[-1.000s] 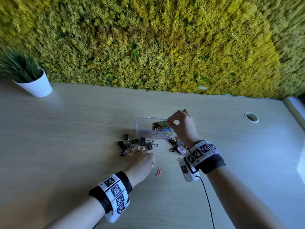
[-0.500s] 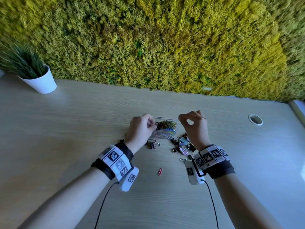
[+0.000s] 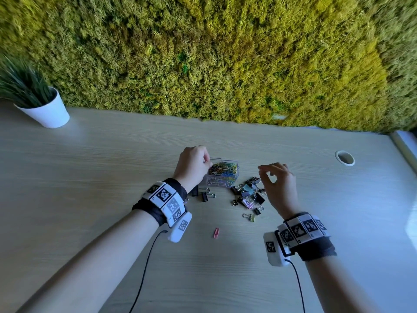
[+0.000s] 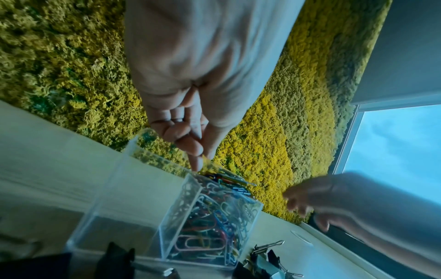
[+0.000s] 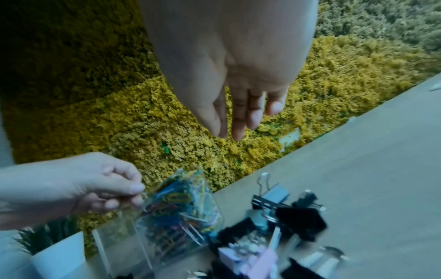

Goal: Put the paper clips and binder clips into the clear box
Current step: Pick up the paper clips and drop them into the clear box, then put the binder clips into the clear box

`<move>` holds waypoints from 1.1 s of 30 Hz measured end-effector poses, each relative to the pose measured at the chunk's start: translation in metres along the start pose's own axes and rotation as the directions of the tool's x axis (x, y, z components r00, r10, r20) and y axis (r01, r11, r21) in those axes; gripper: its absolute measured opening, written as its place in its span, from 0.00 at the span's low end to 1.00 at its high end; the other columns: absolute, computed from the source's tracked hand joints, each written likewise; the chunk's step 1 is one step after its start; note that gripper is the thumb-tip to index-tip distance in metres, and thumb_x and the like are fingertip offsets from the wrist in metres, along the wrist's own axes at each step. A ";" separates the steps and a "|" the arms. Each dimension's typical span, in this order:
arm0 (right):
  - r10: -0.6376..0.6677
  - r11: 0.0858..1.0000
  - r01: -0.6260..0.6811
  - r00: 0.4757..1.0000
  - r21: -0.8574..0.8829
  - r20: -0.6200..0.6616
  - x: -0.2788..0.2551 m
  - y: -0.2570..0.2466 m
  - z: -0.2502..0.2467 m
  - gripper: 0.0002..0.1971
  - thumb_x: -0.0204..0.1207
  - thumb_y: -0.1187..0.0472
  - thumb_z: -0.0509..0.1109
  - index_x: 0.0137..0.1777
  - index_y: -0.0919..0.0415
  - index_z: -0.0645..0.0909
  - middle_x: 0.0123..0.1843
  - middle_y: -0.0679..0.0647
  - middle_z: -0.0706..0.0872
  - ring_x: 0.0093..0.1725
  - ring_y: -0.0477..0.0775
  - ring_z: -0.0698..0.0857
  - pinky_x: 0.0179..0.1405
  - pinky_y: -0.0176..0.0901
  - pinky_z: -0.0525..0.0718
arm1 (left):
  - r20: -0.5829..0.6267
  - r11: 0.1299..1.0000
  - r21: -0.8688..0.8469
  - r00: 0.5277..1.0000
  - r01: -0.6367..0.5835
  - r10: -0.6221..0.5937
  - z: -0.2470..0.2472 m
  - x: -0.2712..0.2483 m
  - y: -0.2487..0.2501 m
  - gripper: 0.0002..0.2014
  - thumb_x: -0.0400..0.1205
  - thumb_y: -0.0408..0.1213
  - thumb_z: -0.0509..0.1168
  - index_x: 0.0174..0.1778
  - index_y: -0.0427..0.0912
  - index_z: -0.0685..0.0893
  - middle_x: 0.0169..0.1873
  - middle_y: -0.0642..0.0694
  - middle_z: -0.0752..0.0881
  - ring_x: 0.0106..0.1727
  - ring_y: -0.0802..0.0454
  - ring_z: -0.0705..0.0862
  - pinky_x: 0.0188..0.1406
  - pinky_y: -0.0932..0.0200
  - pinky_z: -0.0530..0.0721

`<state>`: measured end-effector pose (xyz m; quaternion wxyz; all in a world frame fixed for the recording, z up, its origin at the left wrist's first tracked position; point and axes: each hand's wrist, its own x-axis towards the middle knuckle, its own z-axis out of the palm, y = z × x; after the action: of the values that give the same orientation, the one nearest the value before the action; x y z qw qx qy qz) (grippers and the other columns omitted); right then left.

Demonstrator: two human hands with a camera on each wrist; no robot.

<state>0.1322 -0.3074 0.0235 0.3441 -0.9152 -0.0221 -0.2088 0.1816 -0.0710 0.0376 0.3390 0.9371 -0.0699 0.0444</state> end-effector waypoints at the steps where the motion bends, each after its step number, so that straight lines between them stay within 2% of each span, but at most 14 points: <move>1: 0.049 0.998 -0.046 0.996 -0.047 0.070 -0.002 0.008 0.003 0.09 0.73 0.65 0.71 0.53 0.61 0.86 0.50 0.56 0.88 0.50 0.54 0.80 0.48 0.48 0.81 | -0.012 1.000 -0.001 1.000 -0.022 0.022 -0.002 -0.002 -0.001 0.08 0.73 0.34 0.74 0.31 0.43 0.81 0.24 0.52 0.84 0.28 0.54 0.82 0.33 0.56 0.84; 3: 0.131 0.980 -0.081 0.949 -0.181 0.288 -0.008 0.024 0.011 0.19 0.75 0.58 0.69 0.66 0.59 0.79 0.64 0.59 0.81 0.63 0.58 0.77 0.61 0.54 0.78 | -0.049 0.997 -0.008 0.996 -0.074 0.074 -0.007 -0.007 -0.005 0.08 0.74 0.35 0.74 0.32 0.44 0.81 0.25 0.52 0.85 0.28 0.56 0.83 0.32 0.56 0.85; 6: 0.199 0.962 -0.050 0.801 -0.269 0.565 -0.021 0.035 0.022 0.30 0.77 0.50 0.66 0.78 0.50 0.62 0.81 0.58 0.58 0.78 0.62 0.60 0.74 0.64 0.66 | -0.145 0.988 -0.036 0.979 -0.148 0.141 -0.018 -0.017 -0.013 0.07 0.76 0.37 0.72 0.34 0.44 0.81 0.26 0.54 0.84 0.27 0.59 0.82 0.26 0.60 0.83; 10: 0.137 0.970 0.038 0.735 -0.242 0.664 -0.046 0.027 0.035 0.33 0.78 0.51 0.65 0.80 0.43 0.53 0.84 0.56 0.44 0.82 0.61 0.47 0.76 0.67 0.61 | -0.252 0.982 0.011 0.950 -0.187 0.184 -0.029 -0.036 -0.042 0.04 0.78 0.38 0.69 0.39 0.43 0.82 0.30 0.55 0.83 0.28 0.64 0.78 0.25 0.69 0.75; 13: 0.061 0.986 0.072 0.693 -0.153 0.719 -0.068 0.012 0.041 0.34 0.78 0.55 0.64 0.80 0.40 0.52 0.84 0.54 0.42 0.82 0.59 0.46 0.76 0.64 0.65 | -0.194 0.995 0.061 0.977 -0.078 0.088 -0.021 -0.053 -0.077 0.08 0.78 0.40 0.66 0.50 0.42 0.81 0.42 0.50 0.86 0.42 0.55 0.83 0.41 0.55 0.85; 16: 0.010 1.000 0.006 0.713 -0.021 0.701 -0.075 -0.005 0.033 0.30 0.80 0.59 0.62 0.79 0.42 0.57 0.84 0.49 0.43 0.78 0.48 0.59 0.73 0.47 0.66 | 0.085 0.985 0.170 0.996 -0.011 -0.004 -0.009 -0.071 -0.101 0.23 0.81 0.43 0.64 0.71 0.40 0.72 0.66 0.42 0.79 0.66 0.46 0.77 0.66 0.44 0.76; 19: 0.070 0.997 -0.066 0.820 -0.027 0.568 -0.068 -0.002 0.012 0.31 0.79 0.63 0.65 0.79 0.46 0.60 0.82 0.50 0.54 0.72 0.45 0.66 0.69 0.46 0.69 | 0.305 0.963 0.269 0.950 -0.024 -0.062 -0.003 -0.084 -0.104 0.32 0.84 0.50 0.58 0.81 0.46 0.55 0.81 0.44 0.56 0.81 0.46 0.55 0.79 0.45 0.54; 22: 0.204 0.977 -0.159 0.891 -0.141 0.406 -0.064 0.017 -0.007 0.30 0.72 0.68 0.71 0.74 0.55 0.69 0.67 0.59 0.76 0.59 0.54 0.80 0.58 0.48 0.80 | 0.449 0.919 0.384 0.887 -0.087 -0.104 -0.002 -0.093 -0.100 0.35 0.84 0.57 0.51 0.82 0.53 0.42 0.82 0.46 0.37 0.82 0.46 0.35 0.80 0.45 0.36; 24: 0.278 0.957 -0.223 0.883 -0.184 0.378 -0.067 0.024 -0.013 0.25 0.69 0.69 0.73 0.67 0.57 0.77 0.57 0.58 0.80 0.46 0.51 0.80 0.47 0.43 0.80 | 0.509 0.899 0.416 0.854 -0.135 -0.108 -0.001 -0.100 -0.096 0.37 0.83 0.61 0.50 0.81 0.57 0.35 0.79 0.47 0.30 0.80 0.47 0.28 0.79 0.43 0.34; 27: 0.227 0.971 -0.170 0.878 -0.168 0.422 -0.076 0.022 -0.013 0.20 0.67 0.68 0.75 0.60 0.55 0.81 0.48 0.52 0.80 0.37 0.41 0.76 0.36 0.30 0.72 | 0.596 0.914 0.370 0.797 -0.164 -0.098 0.005 -0.112 -0.087 0.42 0.80 0.64 0.52 0.78 0.60 0.28 0.77 0.47 0.24 0.76 0.49 0.21 0.77 0.41 0.29; 29: 0.174 0.980 -0.104 0.857 -0.169 0.484 -0.083 0.014 -0.008 0.18 0.68 0.65 0.75 0.58 0.54 0.82 0.48 0.50 0.80 0.37 0.38 0.74 0.35 0.29 0.70 | 0.613 0.927 0.331 0.787 -0.179 -0.066 0.009 -0.121 -0.078 0.43 0.79 0.65 0.54 0.79 0.59 0.32 0.77 0.47 0.24 0.77 0.48 0.22 0.76 0.40 0.27; 30: 0.169 0.979 -0.088 0.849 -0.182 0.501 -0.086 0.011 -0.005 0.18 0.68 0.63 0.75 0.58 0.54 0.82 0.49 0.51 0.80 0.37 0.39 0.74 0.37 0.31 0.70 | 0.575 0.930 0.315 0.818 -0.190 -0.028 0.009 -0.124 -0.072 0.43 0.78 0.66 0.56 0.81 0.57 0.38 0.79 0.47 0.28 0.79 0.47 0.26 0.77 0.39 0.30; 32: 0.196 0.971 -0.093 0.839 -0.221 0.508 -0.090 0.004 0.001 0.18 0.68 0.62 0.75 0.60 0.57 0.82 0.51 0.53 0.81 0.41 0.46 0.77 0.40 0.35 0.71 | 0.440 0.915 0.318 0.894 -0.248 0.089 0.008 -0.130 -0.061 0.38 0.74 0.66 0.59 0.77 0.54 0.58 0.80 0.46 0.51 0.81 0.44 0.47 0.78 0.36 0.50; 33: 0.208 0.967 -0.096 0.832 -0.235 0.515 -0.092 0.000 0.003 0.19 0.68 0.62 0.75 0.60 0.58 0.82 0.51 0.54 0.80 0.42 0.49 0.78 0.40 0.37 0.72 | 0.380 0.902 0.327 0.913 -0.281 0.147 0.008 -0.132 -0.054 0.34 0.72 0.67 0.60 0.71 0.53 0.67 0.73 0.46 0.63 0.76 0.45 0.59 0.72 0.39 0.60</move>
<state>0.0496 -0.2960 -0.0153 0.2466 -0.9654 -0.0230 0.0817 0.0607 -0.0219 -0.0199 0.1290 0.9637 -0.2228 -0.0711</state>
